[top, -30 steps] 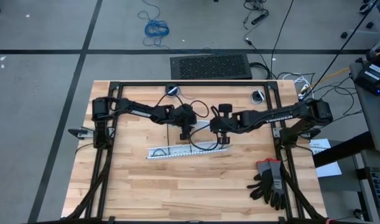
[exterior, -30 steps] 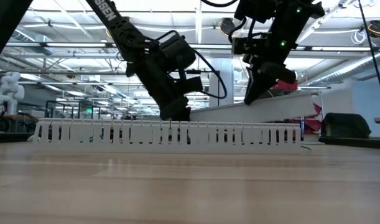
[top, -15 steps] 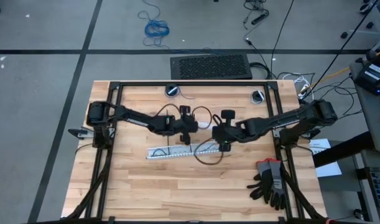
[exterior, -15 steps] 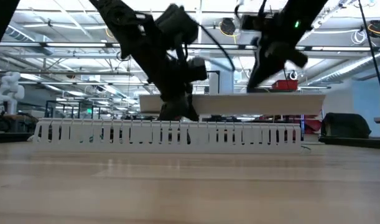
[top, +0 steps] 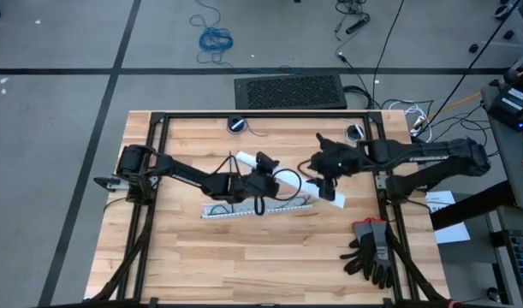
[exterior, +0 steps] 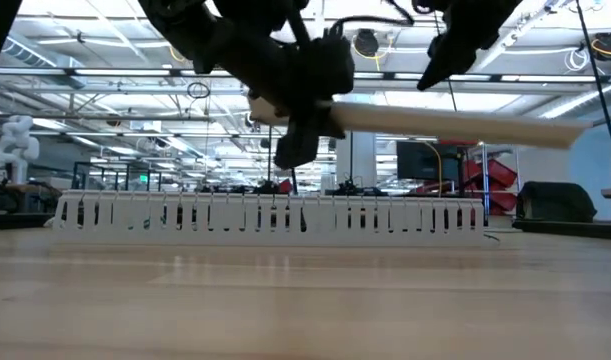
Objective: Ziptie cables
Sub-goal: Close the white cable duct
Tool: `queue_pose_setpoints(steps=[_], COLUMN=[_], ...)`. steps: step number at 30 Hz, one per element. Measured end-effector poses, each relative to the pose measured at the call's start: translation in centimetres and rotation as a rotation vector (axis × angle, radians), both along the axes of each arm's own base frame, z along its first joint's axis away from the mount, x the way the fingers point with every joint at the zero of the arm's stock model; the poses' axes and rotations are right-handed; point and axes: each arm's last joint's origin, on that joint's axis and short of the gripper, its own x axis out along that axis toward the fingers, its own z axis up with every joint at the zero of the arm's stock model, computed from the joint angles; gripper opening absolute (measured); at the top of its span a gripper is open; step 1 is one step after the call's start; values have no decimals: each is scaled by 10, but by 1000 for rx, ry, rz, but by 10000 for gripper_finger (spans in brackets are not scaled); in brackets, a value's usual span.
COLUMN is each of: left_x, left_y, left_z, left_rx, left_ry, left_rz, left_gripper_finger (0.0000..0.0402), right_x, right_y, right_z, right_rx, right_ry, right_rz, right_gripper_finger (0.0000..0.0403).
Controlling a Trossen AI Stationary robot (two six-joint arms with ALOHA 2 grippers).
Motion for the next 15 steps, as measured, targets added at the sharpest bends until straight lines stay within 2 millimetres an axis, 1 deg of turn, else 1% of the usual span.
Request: queue_pose_setpoints(steps=[3, 5, 7, 11, 15], left_x=[3, 4, 5, 5, 6], left_y=[-6, -9, -10, -9, -9], left_z=[5, 8, 8, 6, -1], left_rx=[77, 116, 114, 108, 115], left_ry=[-8, -1, -7, 10, 37], left_rz=[-49, -82, -116, -129, -129], left_gripper_finger=[58, 58, 58, 58, 57], right_x=[4, 12, 23, 40, 50], right_y=[-10, -13, -14, -19, -22], right_z=[-7, -10, -15, -36, -47], right_rx=[55, 116, 179, 207, 241], right_ry=[37, 16, 0, 65, 76], right_rz=[8, 42, 66, 51, 53], right_gripper_finger=[253, 278, 293, 301, 300])
